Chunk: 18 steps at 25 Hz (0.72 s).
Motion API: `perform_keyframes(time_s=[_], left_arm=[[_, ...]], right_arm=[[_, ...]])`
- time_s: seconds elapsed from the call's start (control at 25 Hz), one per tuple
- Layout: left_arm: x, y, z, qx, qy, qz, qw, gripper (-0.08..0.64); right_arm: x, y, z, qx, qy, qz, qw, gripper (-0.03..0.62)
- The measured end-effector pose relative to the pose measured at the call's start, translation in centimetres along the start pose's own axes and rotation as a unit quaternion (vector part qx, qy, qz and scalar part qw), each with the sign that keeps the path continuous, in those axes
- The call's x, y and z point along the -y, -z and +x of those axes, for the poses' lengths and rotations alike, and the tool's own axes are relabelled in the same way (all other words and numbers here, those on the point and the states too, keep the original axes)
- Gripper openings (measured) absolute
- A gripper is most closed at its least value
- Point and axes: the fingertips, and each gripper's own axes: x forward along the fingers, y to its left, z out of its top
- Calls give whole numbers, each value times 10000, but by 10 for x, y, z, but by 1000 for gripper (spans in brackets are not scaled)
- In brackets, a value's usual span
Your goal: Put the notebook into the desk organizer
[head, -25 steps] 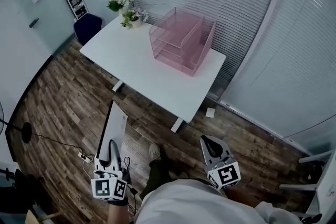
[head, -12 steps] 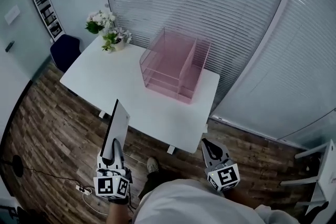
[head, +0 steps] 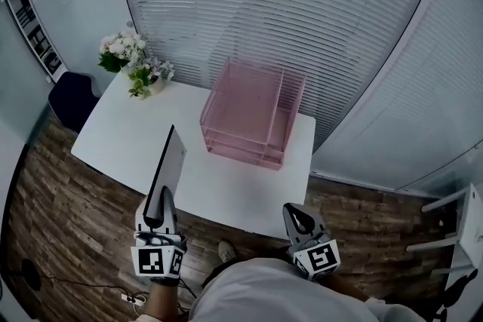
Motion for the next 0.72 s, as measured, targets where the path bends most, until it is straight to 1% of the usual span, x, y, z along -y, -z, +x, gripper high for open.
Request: perform_keyframes(time_s=[0.08, 0.16, 0.2, 0.24, 0.28, 0.32, 0.36, 0.4, 0.44, 0.48, 0.52, 0.56, 0.64, 0.72], left_arm=[[1, -8, 21, 53, 92, 302, 9995, 14], [6, -17, 44, 59, 182, 814, 9965, 14], [9, -20, 57, -14, 232, 1189, 9926, 14], [12, -20, 69, -140, 281, 1590, 9868, 14], [17, -19, 81, -268, 312, 1914, 9806, 14], [24, -20, 92, -341, 323, 2125, 9760, 14], [31, -22, 104, -322, 337, 2278, 9726, 14], [40, -27, 117, -192, 377, 2450, 9686, 14], [49, -34, 131, 23, 450, 2696, 9619, 14], [59, -40, 146, 255, 550, 3034, 9509, 14], [68, -44, 160, 420, 651, 3420, 9365, 14], [76, -44, 174, 472, 733, 3780, 9217, 14], [90, -34, 201, 381, 858, 4418, 8922, 14], [103, -17, 228, 246, 1001, 5011, 8592, 14]], right_arm=[[10, 3, 9, -47, 63, 156, 9998, 12], [18, -1, 18, -13, 27, 168, 9999, 12], [23, -2, 23, 28, -2, 149, 9999, 12], [29, -3, 26, 67, -18, 138, 9999, 12], [36, -3, 29, 94, -17, 141, 9999, 12], [44, -2, 29, 111, -4, 159, 9998, 12], [51, -2, 30, 125, 16, 191, 9997, 12], [58, -2, 30, 143, 44, 227, 9996, 12], [66, -2, 30, 162, 76, 254, 9995, 12], [74, -1, 29, 172, 116, 277, 9994, 12], [82, -1, 29, 170, 172, 312, 9992, 12], [90, 0, 27, 154, 245, 365, 9989, 12], [106, 7, 21, 98, 422, 516, 9977, 12], [120, 19, 12, 23, 599, 652, 9961, 12]])
